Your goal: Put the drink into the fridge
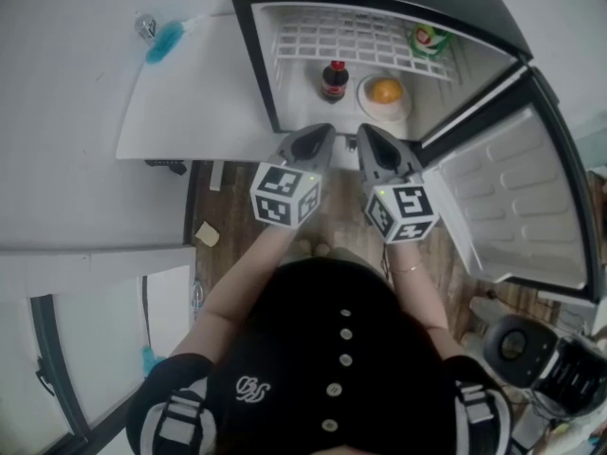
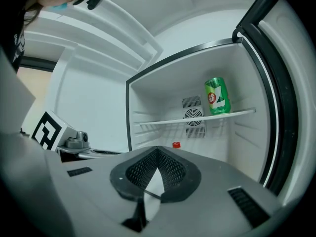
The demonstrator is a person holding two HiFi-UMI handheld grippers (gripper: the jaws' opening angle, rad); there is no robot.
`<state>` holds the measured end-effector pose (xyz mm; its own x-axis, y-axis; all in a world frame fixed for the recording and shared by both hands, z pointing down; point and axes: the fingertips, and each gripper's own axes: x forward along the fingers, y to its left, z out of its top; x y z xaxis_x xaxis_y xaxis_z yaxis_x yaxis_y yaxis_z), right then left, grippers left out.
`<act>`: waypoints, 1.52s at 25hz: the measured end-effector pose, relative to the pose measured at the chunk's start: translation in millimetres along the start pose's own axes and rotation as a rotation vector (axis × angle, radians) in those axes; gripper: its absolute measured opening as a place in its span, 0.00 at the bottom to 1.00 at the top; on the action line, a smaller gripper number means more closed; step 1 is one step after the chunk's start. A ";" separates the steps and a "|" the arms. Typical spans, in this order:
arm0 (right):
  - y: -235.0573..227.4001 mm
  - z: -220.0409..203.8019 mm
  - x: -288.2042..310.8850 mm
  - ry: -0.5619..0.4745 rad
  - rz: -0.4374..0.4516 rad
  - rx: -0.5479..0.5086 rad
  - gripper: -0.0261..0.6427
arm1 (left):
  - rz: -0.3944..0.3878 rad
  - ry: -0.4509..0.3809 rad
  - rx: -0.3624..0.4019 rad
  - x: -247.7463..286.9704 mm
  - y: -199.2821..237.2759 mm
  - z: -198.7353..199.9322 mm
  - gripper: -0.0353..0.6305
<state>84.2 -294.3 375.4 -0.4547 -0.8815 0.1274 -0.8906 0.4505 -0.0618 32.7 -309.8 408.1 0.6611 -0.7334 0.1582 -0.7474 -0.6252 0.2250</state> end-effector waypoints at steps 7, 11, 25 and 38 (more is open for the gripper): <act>8.4 -3.6 -1.9 0.027 0.004 -0.082 0.05 | -0.005 0.003 -0.006 0.8 -4.4 -3.6 0.06; 12.9 -8.9 -0.7 0.054 0.010 -0.118 0.05 | -0.003 0.018 -0.013 -0.5 -3.8 -9.0 0.06; 11.5 -13.6 1.6 0.071 -0.011 -0.099 0.05 | -0.025 0.039 -0.008 0.7 -5.9 -10.5 0.06; 9.9 -14.4 0.5 0.076 -0.012 -0.077 0.05 | -0.034 0.045 -0.013 2.1 -8.5 -11.0 0.06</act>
<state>75.2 -288.3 389.0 -0.4399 -0.8750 0.2021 -0.8918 0.4521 0.0164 41.1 -303.0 417.1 0.6889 -0.6986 0.1933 -0.7234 -0.6459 0.2439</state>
